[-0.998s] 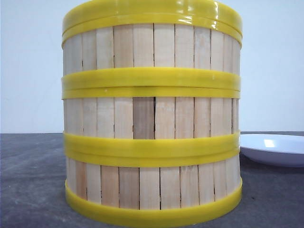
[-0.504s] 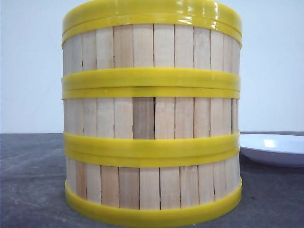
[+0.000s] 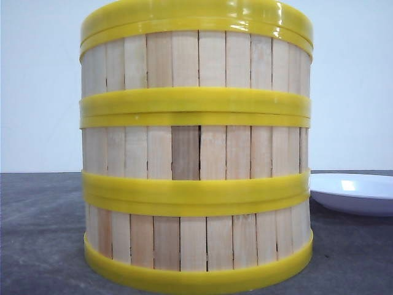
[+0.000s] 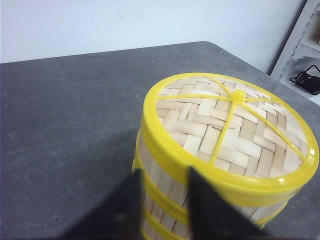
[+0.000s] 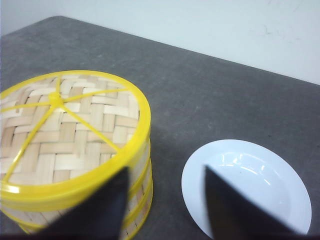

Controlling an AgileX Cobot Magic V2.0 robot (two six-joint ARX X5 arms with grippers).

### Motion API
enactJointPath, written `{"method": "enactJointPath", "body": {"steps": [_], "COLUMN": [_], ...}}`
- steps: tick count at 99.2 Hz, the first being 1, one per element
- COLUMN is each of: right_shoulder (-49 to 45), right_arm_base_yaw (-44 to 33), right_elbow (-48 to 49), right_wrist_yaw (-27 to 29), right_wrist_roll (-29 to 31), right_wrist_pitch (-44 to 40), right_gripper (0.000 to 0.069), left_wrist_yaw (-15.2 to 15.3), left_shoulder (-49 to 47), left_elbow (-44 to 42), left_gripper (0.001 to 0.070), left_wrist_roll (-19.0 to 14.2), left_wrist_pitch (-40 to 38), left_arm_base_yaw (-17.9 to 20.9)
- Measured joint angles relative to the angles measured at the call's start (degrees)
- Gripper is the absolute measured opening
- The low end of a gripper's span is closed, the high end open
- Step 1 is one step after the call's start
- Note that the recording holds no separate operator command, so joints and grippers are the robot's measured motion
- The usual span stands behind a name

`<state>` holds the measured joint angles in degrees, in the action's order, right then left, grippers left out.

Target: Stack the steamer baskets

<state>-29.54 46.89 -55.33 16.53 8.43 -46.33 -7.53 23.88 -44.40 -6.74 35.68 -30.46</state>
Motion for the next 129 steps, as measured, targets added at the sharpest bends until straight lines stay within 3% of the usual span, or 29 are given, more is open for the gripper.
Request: {"method": "enactJointPath", "body": {"steps": [8, 22, 100, 119, 129], "right_shoulder": [0.0, 0.0, 0.0, 0.0, 0.0], "right_arm_base_yaw": [0.0, 0.0, 0.0, 0.0, 0.0], "right_elbow": [0.0, 0.0, 0.0, 0.0, 0.0], "right_wrist_yaw": [0.0, 0.0, 0.0, 0.0, 0.0], "right_wrist_roll": [0.0, 0.0, 0.0, 0.0, 0.0], "right_wrist_pitch": [0.0, 0.0, 0.0, 0.0, 0.0], "right_gripper": [0.0050, 0.0008, 0.0004, 0.0004, 0.0004], "left_wrist_yaw": [0.0, 0.0, 0.0, 0.2, 2.5], "left_shoulder": [0.0, 0.0, -0.6, -1.4, -1.6], "left_elbow": [0.0, 0.0, 0.0, 0.1, 1.6], "left_gripper": [0.0035, 0.0027, 0.0027, 0.0027, 0.0027], "left_wrist_roll": [-0.2, -0.2, -0.2, 1.8, 3.0], "left_wrist_pitch": [-0.2, -0.1, 0.0, -0.7, -3.3], "left_arm_base_yaw": [0.0, 0.0, 0.2, 4.0, 7.9]}}
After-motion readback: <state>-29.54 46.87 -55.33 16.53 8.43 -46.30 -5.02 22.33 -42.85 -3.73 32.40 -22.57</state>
